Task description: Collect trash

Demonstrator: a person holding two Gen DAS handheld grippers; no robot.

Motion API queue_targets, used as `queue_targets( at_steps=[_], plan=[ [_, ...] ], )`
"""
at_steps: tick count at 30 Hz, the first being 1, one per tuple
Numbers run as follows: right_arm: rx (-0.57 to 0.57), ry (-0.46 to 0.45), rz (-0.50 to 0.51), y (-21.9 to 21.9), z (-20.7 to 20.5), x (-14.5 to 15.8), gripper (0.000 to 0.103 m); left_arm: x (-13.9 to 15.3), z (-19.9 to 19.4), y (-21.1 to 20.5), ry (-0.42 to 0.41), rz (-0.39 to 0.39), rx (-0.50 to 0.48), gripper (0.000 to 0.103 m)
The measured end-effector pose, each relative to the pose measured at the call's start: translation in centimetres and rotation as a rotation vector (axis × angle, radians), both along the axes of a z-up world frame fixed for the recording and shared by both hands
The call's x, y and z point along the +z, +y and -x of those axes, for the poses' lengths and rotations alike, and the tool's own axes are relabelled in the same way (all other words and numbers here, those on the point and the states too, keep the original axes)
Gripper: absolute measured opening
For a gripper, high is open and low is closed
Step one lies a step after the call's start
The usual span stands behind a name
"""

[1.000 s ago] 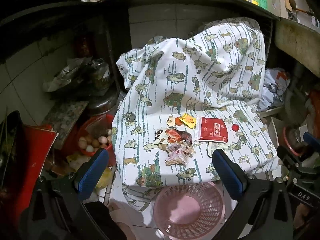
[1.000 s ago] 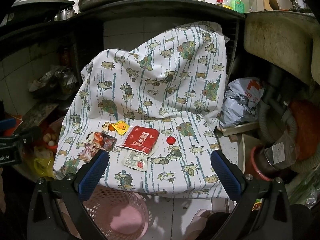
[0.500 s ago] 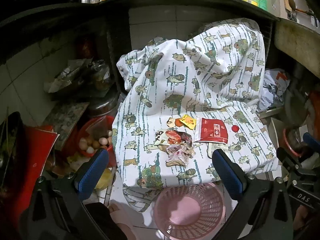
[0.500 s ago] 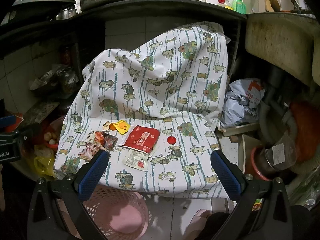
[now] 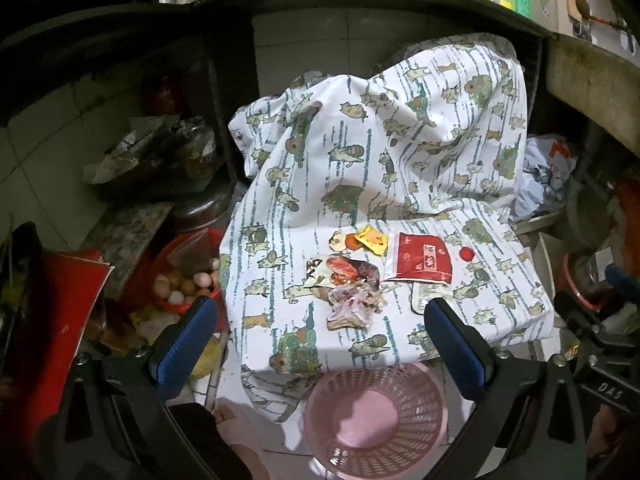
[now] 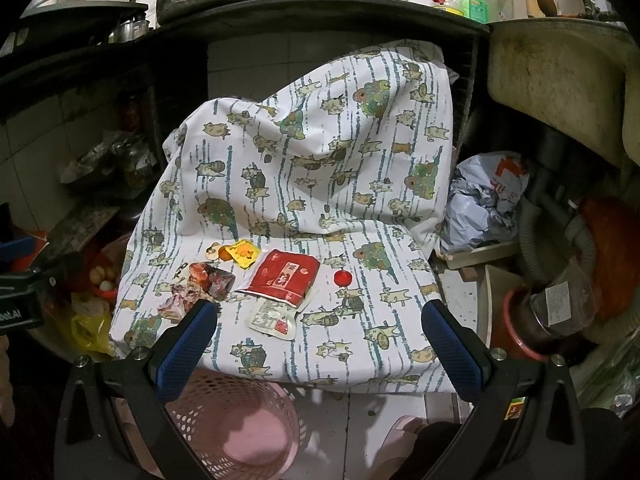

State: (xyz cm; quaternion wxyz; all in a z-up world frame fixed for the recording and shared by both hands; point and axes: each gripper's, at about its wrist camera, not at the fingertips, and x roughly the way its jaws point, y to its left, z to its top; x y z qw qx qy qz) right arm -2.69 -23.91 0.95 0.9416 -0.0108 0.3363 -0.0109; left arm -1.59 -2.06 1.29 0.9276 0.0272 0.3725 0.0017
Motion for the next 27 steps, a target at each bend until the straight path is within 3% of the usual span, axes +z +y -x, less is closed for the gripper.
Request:
queue_targets(
  at_steps=[5,9,13,16,19,27],
  plan=[
    [0.001,-0.001,0.003,0.0,0.0,-0.1,0.103,-0.2,0.0,-0.3,0.013,-0.007,-0.015,0.103],
    [0.005,0.007,0.0,0.1,0.0,-0.1,0.103,-0.4,-0.2,-0.8,0.081,0.016,-0.075,0.103],
    [0.013,0.048,-0.029,-0.5,-0.3,-0.1,0.103,-0.2,0.3,-1.4,0.066,0.007,-0.113,0.103],
    [0.011,0.063,-0.062,-1.0,-0.8,0.1,0.103,0.5,0.5,-1.8,0.046,-0.024,-0.088,0.102],
    [0.023,0.066,-0.055,-1.0,-0.9,0.6,0.093,1.9,1.3,-2.7,-0.017,-0.084,-0.11,0.103],
    [0.031,0.066,-0.08,-0.9,-3.5,2.9,0.092,3.7,0.6,-2.0,-0.21,-0.163,-0.078,0.102]
  ],
)
